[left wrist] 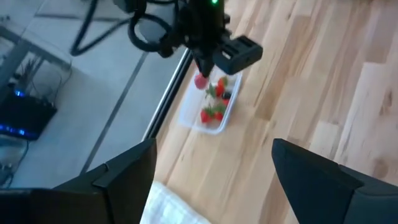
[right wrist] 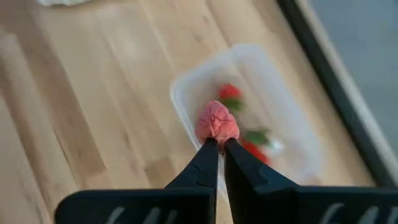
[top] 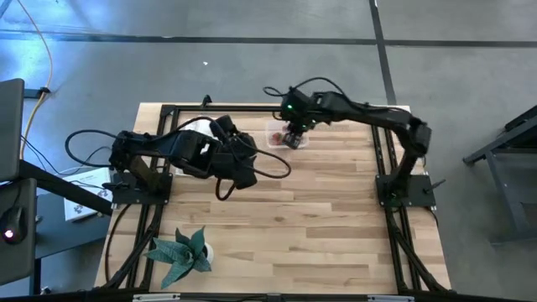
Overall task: Pick and placing Produce into tupperware
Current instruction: Put the pink apricot into the transparent container, then return to Home Position
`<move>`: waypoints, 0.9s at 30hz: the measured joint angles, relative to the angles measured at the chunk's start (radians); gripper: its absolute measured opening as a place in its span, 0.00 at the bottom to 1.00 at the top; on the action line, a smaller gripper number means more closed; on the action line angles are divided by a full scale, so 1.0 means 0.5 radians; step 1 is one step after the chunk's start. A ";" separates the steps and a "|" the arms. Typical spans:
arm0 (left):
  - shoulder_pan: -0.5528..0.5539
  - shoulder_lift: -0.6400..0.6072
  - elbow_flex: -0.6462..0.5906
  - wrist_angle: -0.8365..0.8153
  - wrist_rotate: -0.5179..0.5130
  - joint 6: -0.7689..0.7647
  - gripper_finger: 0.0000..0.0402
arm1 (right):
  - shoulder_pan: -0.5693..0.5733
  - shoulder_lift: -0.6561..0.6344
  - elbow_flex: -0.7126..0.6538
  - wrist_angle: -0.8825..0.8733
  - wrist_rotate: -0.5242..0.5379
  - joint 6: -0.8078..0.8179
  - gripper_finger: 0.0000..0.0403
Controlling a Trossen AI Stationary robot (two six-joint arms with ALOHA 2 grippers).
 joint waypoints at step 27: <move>0.000 0.000 -0.001 -0.084 0.000 -0.097 0.74 | -0.197 0.076 -0.367 0.194 -0.175 0.049 0.26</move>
